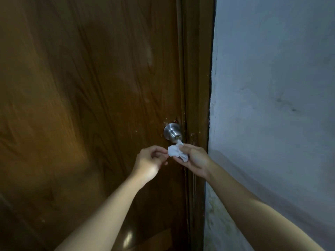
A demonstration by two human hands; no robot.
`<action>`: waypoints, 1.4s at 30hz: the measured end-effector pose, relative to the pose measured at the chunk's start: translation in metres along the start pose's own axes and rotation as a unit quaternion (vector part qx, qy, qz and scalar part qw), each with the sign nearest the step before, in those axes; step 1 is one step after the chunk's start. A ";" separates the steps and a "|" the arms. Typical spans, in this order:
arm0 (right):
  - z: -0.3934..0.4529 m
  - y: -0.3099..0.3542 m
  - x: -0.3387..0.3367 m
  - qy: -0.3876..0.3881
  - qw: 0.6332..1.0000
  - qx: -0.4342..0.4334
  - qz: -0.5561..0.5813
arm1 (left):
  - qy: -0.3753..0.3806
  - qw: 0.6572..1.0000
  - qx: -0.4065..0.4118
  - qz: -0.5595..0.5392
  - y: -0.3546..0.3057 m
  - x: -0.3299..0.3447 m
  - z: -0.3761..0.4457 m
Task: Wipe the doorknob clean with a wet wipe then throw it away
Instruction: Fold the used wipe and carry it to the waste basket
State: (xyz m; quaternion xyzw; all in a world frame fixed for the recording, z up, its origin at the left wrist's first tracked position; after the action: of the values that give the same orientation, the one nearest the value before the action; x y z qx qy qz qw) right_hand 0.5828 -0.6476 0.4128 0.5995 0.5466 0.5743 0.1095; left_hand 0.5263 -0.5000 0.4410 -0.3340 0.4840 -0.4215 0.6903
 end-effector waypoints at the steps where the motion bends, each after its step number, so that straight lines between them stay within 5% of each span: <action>1: -0.006 -0.001 0.001 0.009 1.000 -0.002 -0.004 | -0.013 1.000 0.001 0.004 -0.002 0.002 -0.003; 6: -0.051 -0.009 0.008 0.039 0.999 -0.009 -0.008 | -0.033 0.999 0.013 0.009 -0.023 0.014 -0.027; 13: -0.138 -0.044 0.001 0.001 0.978 -0.061 -0.197 | -0.001 0.998 0.043 -0.042 -0.051 0.040 -0.095; 20: -0.233 -0.069 -0.043 0.004 0.949 -0.159 -0.272 | -0.003 0.995 0.087 -0.037 -0.084 0.083 -0.175; 34: -0.379 -0.159 -0.206 -0.202 0.957 -0.117 -0.171 | 0.065 0.988 -0.043 -0.137 -0.068 0.247 -0.326; 42: -0.414 -0.243 -0.308 -0.415 0.887 0.017 -0.201 | 0.251 0.947 -0.182 -0.084 -0.044 0.333 -0.393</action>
State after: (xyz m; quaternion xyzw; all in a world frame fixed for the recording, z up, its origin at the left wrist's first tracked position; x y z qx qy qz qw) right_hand 0.1989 -1.0014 0.1837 0.6625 0.5693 0.2292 0.4295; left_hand 0.2004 -0.8409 0.2296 -0.3768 0.6804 -0.4528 0.4359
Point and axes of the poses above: each hand's wrist, its own z-axis towards the middle knuckle, its own x-axis out of the palm, y = z × x, the point moved 3 cm from there along z, towards the middle knuckle, and after that the axes turned 12 degrees about x, right-handed, at the moved point
